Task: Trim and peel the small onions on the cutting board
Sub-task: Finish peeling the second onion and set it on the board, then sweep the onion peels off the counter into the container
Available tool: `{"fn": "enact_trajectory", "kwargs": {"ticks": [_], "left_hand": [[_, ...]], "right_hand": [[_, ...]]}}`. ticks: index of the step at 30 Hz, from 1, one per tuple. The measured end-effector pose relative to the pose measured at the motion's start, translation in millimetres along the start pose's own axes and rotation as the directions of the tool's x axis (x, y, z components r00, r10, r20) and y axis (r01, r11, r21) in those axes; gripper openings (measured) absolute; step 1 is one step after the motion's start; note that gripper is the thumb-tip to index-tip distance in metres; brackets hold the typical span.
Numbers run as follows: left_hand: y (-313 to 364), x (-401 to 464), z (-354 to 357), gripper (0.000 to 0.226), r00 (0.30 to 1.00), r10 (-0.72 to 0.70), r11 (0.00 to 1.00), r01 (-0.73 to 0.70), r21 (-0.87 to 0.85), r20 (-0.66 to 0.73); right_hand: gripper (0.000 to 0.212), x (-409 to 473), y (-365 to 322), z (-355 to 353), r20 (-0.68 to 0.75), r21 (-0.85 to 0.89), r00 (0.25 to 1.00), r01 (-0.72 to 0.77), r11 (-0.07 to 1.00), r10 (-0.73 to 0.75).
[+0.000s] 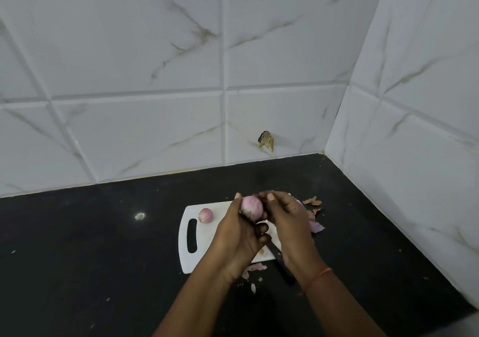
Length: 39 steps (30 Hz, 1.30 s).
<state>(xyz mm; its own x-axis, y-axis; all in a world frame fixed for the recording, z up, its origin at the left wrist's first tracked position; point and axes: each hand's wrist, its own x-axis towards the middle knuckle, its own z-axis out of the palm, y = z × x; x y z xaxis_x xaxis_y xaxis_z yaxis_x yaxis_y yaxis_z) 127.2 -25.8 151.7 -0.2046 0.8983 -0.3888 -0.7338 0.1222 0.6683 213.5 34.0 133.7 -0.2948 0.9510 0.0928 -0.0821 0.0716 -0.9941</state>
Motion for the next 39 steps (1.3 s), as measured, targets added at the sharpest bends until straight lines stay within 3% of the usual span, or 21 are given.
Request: {"fn": "enact_trajectory", "kwargs": {"ticks": [3, 5, 7, 10, 12, 15, 17, 22, 27, 29, 31, 32, 36, 39], "left_hand": [[5, 1, -15, 0.043, 0.996, 0.060, 0.997, -0.056, 0.059, -0.072], [6, 8, -38, 0.032, 0.968, 0.192, 0.952, -0.142, 0.273, -0.164], [4, 15, -65, 0.017, 0.893, 0.397, 0.812, -0.235, 0.534, -0.212], [-11, 25, -103, 0.030, 0.795, 0.591, 0.536, -0.259, 0.803, -0.138], [-26, 33, -121, 0.039, 0.803, 0.590, 0.475, -0.265, 0.839, -0.080], [-47, 42, -138, 0.045, 0.796, 0.606, 0.407, -0.319, 0.856, 0.008], [-55, 46, -145, 0.045, 0.775, 0.632, 0.399, -0.318, 0.860, -0.007], [-69, 51, -161, 0.039, 0.739, 0.667, 0.448, -0.295, 0.844, -0.095], [-75, 54, -160, 0.038, 0.712, 0.697, 0.387, -0.277, 0.879, -0.082], [-77, 55, -161, 0.035, 0.693, 0.713, 0.400, -0.280, 0.873, -0.104], [-78, 54, -160, 0.030, 0.673, 0.729, 0.427, -0.302, 0.852, -0.126], [-78, 54, -159, 0.027, 0.666, 0.734, 0.438, -0.314, 0.842, -0.133], [-80, 58, -160, 0.021, 0.653, 0.747, 0.439, -0.347, 0.829, -0.123], [-83, 59, -163, 0.028, 0.655, 0.748, 0.429, -0.351, 0.832, -0.109]], "right_hand": [[0.018, 5, 10, -17, -0.124, -0.154, 0.987, 0.084, 0.985, -0.103], [0.034, 10, 23, -30, -0.173, -0.294, 0.970, 0.117, 0.949, -0.173], [0.039, 14, 35, -39, -0.146, -0.382, 0.972, 0.114, 0.917, -0.182], [0.033, 10, 44, -40, -0.072, -0.344, 0.997, 0.011, 0.939, -0.038], [0.034, 9, 51, -42, 0.002, -0.443, 0.999, -0.029, 0.896, 0.033], [0.022, 6, 62, -47, -0.006, -0.528, 1.000, 0.001, 0.849, -0.004], [0.010, 1, 69, -52, -0.037, -0.555, 0.997, 0.033, 0.831, -0.064], [0.027, -3, 83, -58, 0.004, -0.637, 0.988, 0.121, 0.761, -0.153], [0.029, -3, 81, -49, 0.037, -0.557, 0.995, -0.053, 0.829, 0.088], [0.026, 0, 85, -46, 0.097, -0.649, 0.994, 0.022, 0.761, 0.054], [0.017, 2, 96, -45, 0.219, -0.760, 0.976, 0.170, 0.627, 0.002], [0.021, 1, 99, -44, 0.271, -0.794, 0.961, 0.197, 0.575, 0.045], [0.050, -10, 112, -38, 0.278, -0.891, 0.946, 0.189, 0.412, 0.168], [0.054, -12, 110, -42, 0.212, -0.895, 0.953, 0.100, 0.434, 0.218]]}}
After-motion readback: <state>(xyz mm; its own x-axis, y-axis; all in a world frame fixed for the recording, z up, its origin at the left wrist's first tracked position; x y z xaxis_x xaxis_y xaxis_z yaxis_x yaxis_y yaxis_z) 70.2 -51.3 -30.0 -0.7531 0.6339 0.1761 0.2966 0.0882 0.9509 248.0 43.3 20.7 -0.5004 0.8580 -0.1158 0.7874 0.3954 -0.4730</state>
